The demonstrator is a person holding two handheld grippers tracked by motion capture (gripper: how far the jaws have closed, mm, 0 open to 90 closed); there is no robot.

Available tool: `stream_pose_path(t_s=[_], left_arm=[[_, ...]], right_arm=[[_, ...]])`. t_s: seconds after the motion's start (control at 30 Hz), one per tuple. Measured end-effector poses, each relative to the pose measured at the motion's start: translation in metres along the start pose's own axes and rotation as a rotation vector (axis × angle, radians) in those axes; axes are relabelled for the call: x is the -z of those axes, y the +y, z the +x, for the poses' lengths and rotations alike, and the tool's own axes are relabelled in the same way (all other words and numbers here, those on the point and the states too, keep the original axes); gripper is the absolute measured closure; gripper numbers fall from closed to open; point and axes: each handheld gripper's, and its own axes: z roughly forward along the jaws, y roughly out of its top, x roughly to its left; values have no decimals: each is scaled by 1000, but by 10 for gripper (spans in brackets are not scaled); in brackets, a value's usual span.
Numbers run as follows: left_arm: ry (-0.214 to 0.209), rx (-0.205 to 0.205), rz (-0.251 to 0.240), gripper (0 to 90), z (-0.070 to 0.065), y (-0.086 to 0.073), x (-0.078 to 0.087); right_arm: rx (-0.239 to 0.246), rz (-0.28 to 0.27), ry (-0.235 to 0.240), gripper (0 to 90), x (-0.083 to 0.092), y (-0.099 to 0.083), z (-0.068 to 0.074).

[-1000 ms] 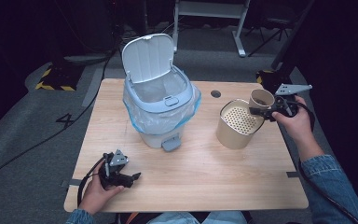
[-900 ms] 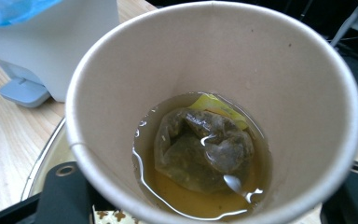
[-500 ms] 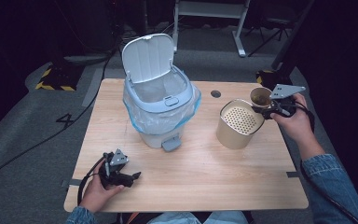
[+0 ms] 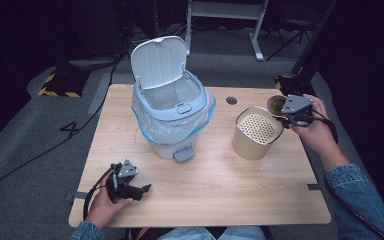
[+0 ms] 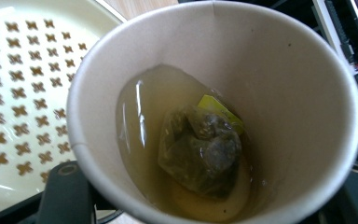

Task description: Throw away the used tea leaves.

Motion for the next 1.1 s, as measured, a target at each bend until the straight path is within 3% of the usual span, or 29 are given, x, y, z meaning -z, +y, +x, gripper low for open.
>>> stream_pose_path(t_s=[0.13, 0.5, 0.63, 0.73, 0.9, 1.07, 1.1], left_arm=[[0, 0, 0, 137, 0, 0, 0], [0, 1, 0, 137, 0, 0, 0], [0, 1, 0, 137, 0, 0, 0], [0, 1, 0, 138, 0, 0, 0], [0, 0, 0, 137, 0, 0, 0], [0, 1, 0, 137, 0, 0, 0], [0, 1, 0, 137, 0, 0, 0]], right_arm=[[78, 36, -41, 321, -1, 3, 3], [402, 165, -161, 324, -5, 17, 15], [612, 267, -279, 324, -8, 24, 28], [751, 320, -342, 324, -10, 28, 35], [956, 385, -415, 324, -12, 37, 45], [1108, 431, -488, 325, -14, 44, 54], [1163, 453, -514, 325, -14, 46, 56]])
